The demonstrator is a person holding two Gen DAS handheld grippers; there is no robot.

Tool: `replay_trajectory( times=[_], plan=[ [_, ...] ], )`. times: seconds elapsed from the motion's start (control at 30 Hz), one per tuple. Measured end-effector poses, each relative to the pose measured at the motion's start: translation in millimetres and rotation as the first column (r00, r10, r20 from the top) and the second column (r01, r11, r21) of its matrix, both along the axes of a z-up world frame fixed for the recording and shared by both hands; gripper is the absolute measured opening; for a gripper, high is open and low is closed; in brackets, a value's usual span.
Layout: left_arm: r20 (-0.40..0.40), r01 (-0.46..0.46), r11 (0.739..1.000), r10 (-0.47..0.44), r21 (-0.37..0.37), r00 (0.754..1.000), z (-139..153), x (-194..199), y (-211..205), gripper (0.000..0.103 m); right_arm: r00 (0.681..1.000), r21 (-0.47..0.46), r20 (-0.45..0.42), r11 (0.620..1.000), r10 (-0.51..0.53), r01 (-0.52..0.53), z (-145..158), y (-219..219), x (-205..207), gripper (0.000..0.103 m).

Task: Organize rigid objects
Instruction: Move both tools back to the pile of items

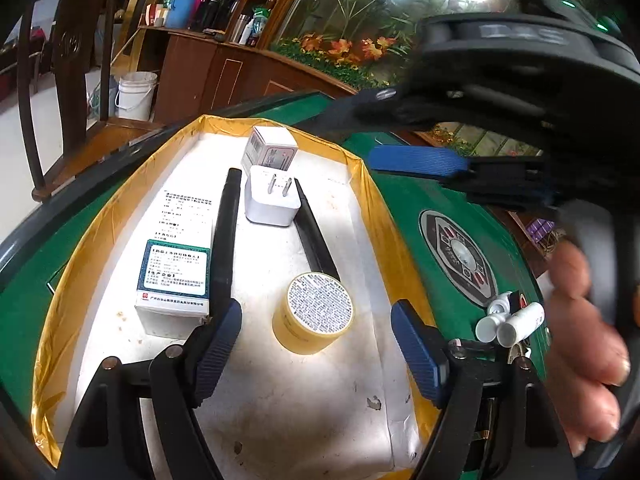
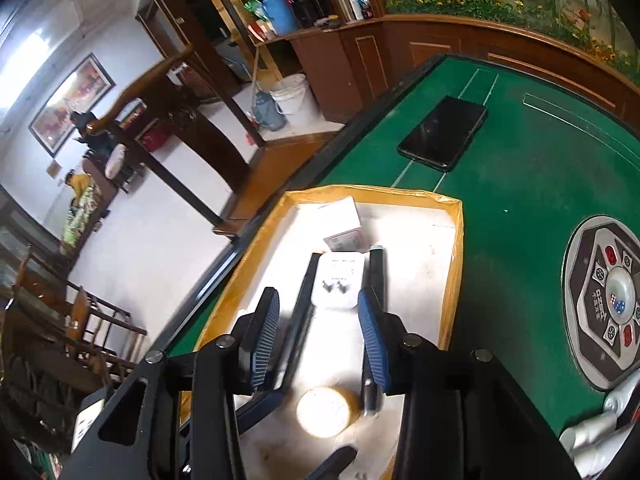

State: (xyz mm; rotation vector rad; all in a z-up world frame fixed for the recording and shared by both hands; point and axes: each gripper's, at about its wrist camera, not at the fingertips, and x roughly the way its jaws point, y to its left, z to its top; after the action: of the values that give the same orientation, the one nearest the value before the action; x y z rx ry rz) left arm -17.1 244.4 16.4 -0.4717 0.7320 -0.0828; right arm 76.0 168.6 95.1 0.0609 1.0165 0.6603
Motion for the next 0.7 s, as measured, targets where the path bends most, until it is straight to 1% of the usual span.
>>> replay_trajectory(
  times=[0.1,0.23,0.33,0.47,0.57,0.63,0.7],
  plan=[
    [0.015,-0.005,1.0,0.004,0.005,1.0,2,-3,0,0.081,1.0,0.041,0.009,0.999,0.001,-0.001,9,-13,-9,0.046],
    [0.035,-0.01,1.0,0.009,0.023,0.999,5,-7,-2,0.081,1.0,0.084,0.022,0.996,-0.001,0.0,19,-34,-24,0.046],
    [0.052,-0.008,0.999,0.006,0.035,0.999,7,-9,-4,0.081,0.999,0.105,0.034,0.995,-0.005,0.001,22,-58,-36,0.047],
    [0.063,-0.002,0.999,-0.001,0.038,0.998,7,-9,-5,0.081,0.997,0.115,0.064,0.993,-0.032,0.024,21,-111,-55,0.047],
    [0.076,0.009,0.999,-0.012,0.048,0.997,9,-10,-7,0.081,0.989,0.108,0.101,0.989,-0.107,0.096,15,-169,-70,0.05],
    [0.092,0.005,0.997,-0.012,0.079,0.996,14,-12,-12,0.081,0.983,0.104,0.104,0.985,-0.15,0.139,8,-200,-76,0.05],
    [0.12,-0.004,0.993,-0.01,0.116,0.993,22,-20,-21,0.081,0.973,0.121,0.095,0.973,-0.209,0.197,-2,-238,-84,0.05]
  ],
)
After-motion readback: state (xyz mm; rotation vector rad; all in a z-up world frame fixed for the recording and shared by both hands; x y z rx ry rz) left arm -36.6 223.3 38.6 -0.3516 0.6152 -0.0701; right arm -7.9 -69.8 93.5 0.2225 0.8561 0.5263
